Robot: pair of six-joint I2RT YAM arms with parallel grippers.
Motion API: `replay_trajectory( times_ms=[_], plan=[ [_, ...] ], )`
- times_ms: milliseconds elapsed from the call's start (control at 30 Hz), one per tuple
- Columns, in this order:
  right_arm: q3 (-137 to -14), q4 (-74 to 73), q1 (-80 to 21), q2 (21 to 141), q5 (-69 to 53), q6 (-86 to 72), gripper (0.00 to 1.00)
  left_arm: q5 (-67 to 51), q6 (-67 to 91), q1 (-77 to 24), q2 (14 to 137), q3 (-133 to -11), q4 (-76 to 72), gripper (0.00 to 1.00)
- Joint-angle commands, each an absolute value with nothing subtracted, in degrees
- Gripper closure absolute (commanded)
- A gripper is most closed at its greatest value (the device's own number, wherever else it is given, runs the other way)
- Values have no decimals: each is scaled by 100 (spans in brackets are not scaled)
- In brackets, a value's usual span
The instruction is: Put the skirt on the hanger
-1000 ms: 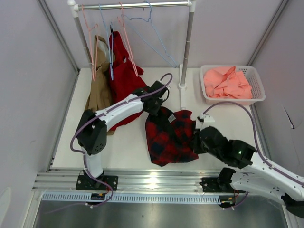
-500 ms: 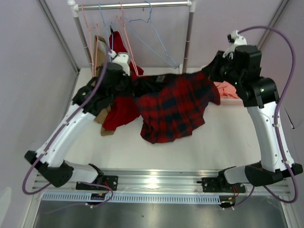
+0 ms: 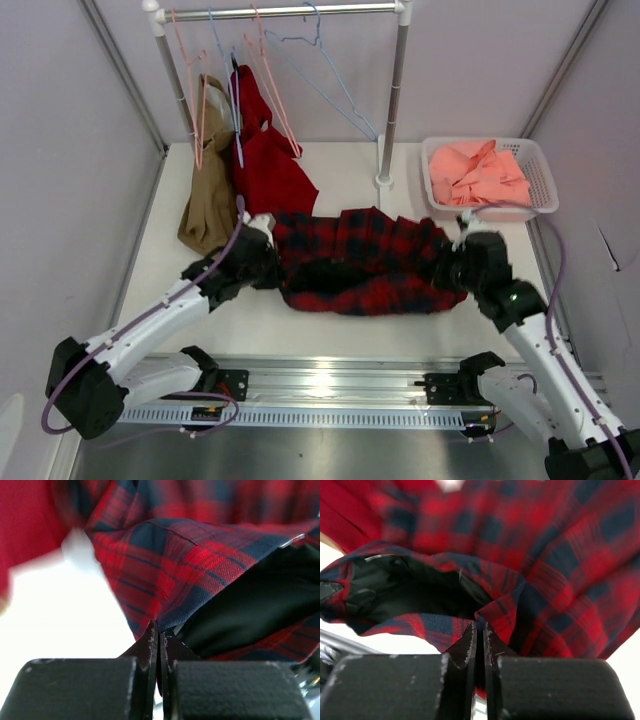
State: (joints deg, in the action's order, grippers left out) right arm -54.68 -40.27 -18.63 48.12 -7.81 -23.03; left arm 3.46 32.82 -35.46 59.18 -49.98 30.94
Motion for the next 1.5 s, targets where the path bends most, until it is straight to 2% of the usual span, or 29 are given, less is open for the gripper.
replay_trajectory(
  times_ms=[0,100,167,200,267,400,467,500,533,600,733,900,1067,1233,1333,1467],
  plan=[
    [-3651,-2885,-1855,3975,-1150,-3110,100,-254,4235,-3761,5914,-3897,1751,100],
    [-2693,-2655,-1890,3359,-1213,-3594,100,-176,4350,-3972,6283,-3490,1425,100],
    [-2479,-2715,-1916,3078,-1187,-3709,100,-167,4359,-4034,6476,-3437,1328,100],
    [-2400,-2820,-1925,3015,-1160,-3718,93,-141,4342,-4104,6538,-3454,1310,100],
    [-2399,-2996,-1925,2945,-1178,-3700,86,-53,4307,-4235,6661,-3515,1301,100],
    [-2636,-3329,-2065,2953,-1152,-3761,58,-35,4306,-4394,6794,-3507,1283,100],
    [-2865,-3532,-2179,2988,-994,-3858,50,175,4315,-4473,6794,-3507,1283,97],
    [-2926,-3638,-2319,3032,-915,-3928,42,193,4315,-4508,6777,-3507,1283,95],
    [-3075,-3743,-2407,3076,-810,-3990,37,211,4307,-4526,6768,-3507,1318,90],
    [-3216,-4051,-2705,3251,-450,-4156,31,272,4289,-4561,6733,-3524,1345,89],
    [-3550,-4543,-3276,3646,244,-4525,26,299,4271,-4562,6750,-3542,1371,83],
    [-4104,-5299,-4007,4270,922,-4939,21,308,4263,-4562,6750,-3551,1362,83],
    [-4394,-5931,-4464,4842,1019,-5238,20,299,4289,-4562,6724,-3516,1283,85],
    [-4343,-6424,-4711,4905,1143,-5528,20,202,4289,-4570,6680,-3489,1195,87],
    [-4114,-6460,-4904,4817,941,-5782,22,202,4228,-4562,6636,-3498,1230,87],
    [-3999,-6487,-5282,4711,975,-6222,38,220,4192,-4553,6592,-3481,1213,87]
  ],
)
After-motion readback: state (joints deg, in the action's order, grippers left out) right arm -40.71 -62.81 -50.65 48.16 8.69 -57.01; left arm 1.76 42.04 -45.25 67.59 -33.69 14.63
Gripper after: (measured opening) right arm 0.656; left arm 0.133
